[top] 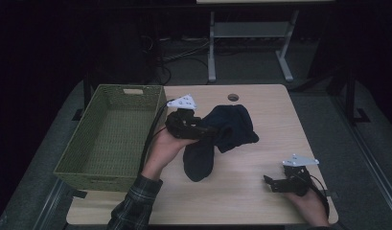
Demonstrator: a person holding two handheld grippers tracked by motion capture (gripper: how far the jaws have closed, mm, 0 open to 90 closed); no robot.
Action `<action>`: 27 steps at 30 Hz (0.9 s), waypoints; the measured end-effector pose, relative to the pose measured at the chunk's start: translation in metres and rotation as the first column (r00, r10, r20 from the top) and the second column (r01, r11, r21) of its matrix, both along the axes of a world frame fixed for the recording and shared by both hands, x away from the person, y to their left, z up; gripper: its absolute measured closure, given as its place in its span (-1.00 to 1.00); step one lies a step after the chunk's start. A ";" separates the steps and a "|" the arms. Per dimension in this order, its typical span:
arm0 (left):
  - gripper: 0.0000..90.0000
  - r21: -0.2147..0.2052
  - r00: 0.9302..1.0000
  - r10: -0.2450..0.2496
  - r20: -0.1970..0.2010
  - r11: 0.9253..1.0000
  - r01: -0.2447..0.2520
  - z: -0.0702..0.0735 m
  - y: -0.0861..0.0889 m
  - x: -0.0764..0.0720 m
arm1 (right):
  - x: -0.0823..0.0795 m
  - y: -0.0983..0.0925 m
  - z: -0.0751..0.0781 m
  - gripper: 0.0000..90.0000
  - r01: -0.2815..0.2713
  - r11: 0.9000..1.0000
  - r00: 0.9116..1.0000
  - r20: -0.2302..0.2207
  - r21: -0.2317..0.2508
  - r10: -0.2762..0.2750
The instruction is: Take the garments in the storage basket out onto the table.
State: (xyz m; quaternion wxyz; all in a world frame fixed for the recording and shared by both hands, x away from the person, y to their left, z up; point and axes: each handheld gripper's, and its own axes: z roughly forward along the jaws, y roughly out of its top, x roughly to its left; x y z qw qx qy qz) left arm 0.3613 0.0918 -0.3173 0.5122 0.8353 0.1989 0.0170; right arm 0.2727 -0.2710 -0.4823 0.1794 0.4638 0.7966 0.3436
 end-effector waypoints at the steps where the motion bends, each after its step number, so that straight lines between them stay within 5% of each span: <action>1: 0.36 0.002 1.000 -0.004 -0.005 1.000 0.004 -0.003 -0.001 0.000 | 0.000 0.000 0.000 -0.83 0.000 1.000 1.000 -0.001 0.001 0.000; 12: 0.36 -0.005 0.997 -0.059 -0.042 0.998 0.059 -0.024 -0.023 0.000 | 0.000 0.000 0.000 -0.83 0.000 1.000 1.000 -0.001 0.000 0.000; 27: 0.34 0.019 0.994 -0.027 -0.107 0.999 0.029 -0.057 -0.023 0.012 | 0.000 0.000 0.000 -0.83 0.001 1.000 1.000 0.001 0.000 -0.001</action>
